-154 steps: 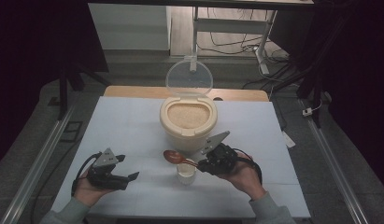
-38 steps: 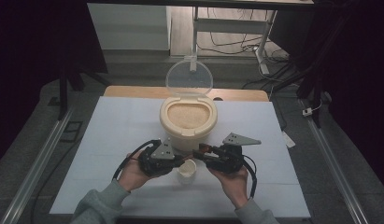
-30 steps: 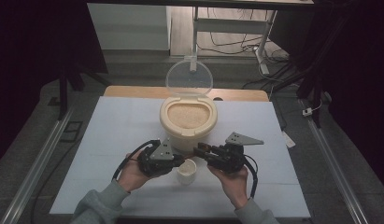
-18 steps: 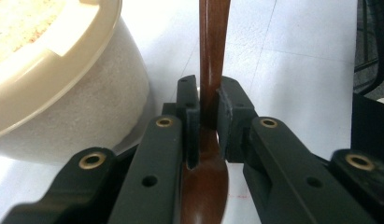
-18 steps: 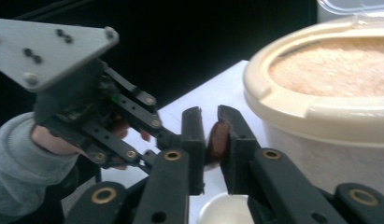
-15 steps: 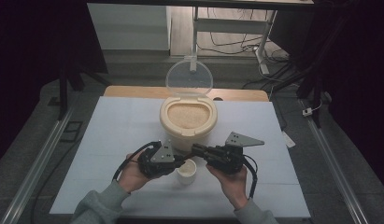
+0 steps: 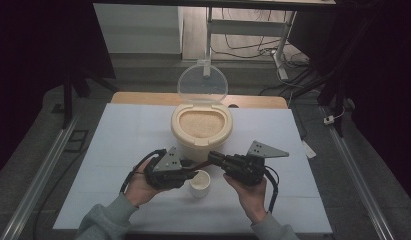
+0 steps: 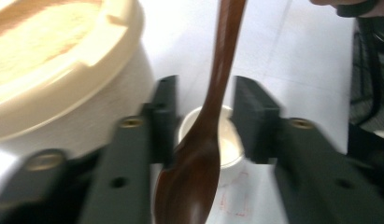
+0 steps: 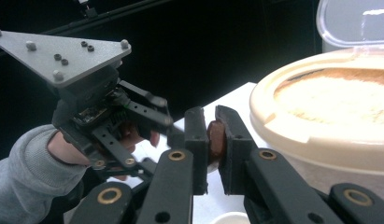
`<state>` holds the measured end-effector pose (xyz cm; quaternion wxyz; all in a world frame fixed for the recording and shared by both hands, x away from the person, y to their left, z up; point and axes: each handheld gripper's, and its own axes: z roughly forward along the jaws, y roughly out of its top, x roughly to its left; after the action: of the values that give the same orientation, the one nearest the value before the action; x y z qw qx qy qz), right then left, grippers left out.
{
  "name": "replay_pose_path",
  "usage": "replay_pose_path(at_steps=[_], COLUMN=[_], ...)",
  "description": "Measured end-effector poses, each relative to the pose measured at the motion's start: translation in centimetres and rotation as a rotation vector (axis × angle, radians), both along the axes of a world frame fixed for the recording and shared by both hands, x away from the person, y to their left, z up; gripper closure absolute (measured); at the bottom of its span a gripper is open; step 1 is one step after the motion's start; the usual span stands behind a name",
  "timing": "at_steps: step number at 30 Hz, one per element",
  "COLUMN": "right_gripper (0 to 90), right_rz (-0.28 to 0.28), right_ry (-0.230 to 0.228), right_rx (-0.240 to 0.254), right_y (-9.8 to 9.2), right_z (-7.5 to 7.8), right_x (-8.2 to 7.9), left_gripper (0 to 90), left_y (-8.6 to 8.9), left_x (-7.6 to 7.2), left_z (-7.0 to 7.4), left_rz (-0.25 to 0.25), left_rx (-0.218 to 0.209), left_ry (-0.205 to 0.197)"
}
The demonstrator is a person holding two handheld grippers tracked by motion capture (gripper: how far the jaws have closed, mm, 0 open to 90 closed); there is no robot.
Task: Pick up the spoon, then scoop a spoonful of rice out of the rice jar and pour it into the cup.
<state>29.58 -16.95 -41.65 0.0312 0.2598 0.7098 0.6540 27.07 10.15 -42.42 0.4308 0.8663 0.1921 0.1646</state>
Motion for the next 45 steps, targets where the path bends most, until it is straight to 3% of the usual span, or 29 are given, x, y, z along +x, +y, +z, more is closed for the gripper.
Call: replay_pose_path(at_steps=[4, 6, 14, 17, 23, 30, 45], right_gripper=[83.1, 83.1, 83.1, 83.1, 83.1, 83.1, 83.1], right_rz=[-0.017, -0.029, -0.054, -0.059, -0.063, -0.088, -0.124], right_ry=[0.001, -0.005, -0.023, -0.026, -0.041, -0.063, -0.092], right_rx=[0.024, 0.034, 0.055, 0.057, 0.061, 0.085, 0.131], right_y=[-1.0, -1.6, -3.0, -3.3, -4.3, -5.5, -6.7], right_z=[0.1, 0.3, 0.8, 0.9, 1.3, 2.0, 2.9], right_x=[0.3, 0.4, 0.7, 0.7, 0.8, 0.8, 0.8], left_gripper=[39.2, 33.8, 29.1, 28.6, 27.3, 26.3, 23.4], left_y=[1.9, 2.9, 8.0, 9.9, 12.4, 13.9, 14.2], left_x=[-0.6, -1.0, -2.6, -3.0, -3.2, -3.4, -3.3], left_z=[-0.3, -0.6, -3.3, -4.5, -6.3, -7.5, -7.8], left_rz=[0.071, 0.098, 0.217, 0.264, 0.312, 0.343, 0.354], left_rx=[-0.051, -0.056, -0.066, -0.093, -0.097, -0.092, -0.082], left_ry=[0.019, 0.024, 0.059, 0.076, 0.091, 0.12, 0.136])
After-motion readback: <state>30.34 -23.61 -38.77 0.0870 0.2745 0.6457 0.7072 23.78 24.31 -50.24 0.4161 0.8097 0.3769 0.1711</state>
